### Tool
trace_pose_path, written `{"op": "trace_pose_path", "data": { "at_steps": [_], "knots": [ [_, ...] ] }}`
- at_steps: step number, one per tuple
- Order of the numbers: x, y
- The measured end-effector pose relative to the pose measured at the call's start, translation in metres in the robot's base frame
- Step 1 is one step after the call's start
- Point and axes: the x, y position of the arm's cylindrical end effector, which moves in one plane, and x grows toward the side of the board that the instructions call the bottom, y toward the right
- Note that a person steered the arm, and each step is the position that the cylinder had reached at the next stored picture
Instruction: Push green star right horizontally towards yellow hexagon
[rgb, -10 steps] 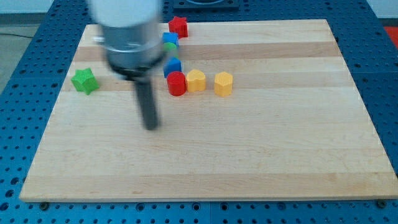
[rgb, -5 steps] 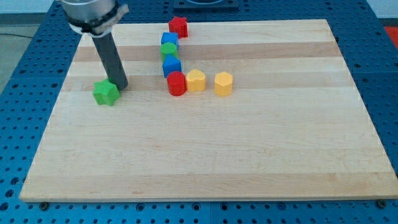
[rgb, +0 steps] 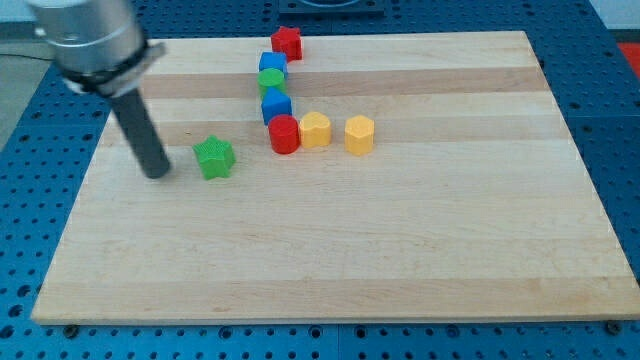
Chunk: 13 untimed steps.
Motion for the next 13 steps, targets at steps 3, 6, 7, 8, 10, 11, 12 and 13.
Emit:
{"op": "trace_pose_path", "data": {
  "at_steps": [3, 6, 7, 8, 10, 11, 12, 13],
  "knots": [
    [-0.008, 0.175],
    [0.022, 0.280],
    [0.058, 0.293],
    [0.064, 0.327],
    [0.015, 0.332],
    [0.006, 0.359],
    [-0.015, 0.359],
    [-0.019, 0.358]
  ]
}}
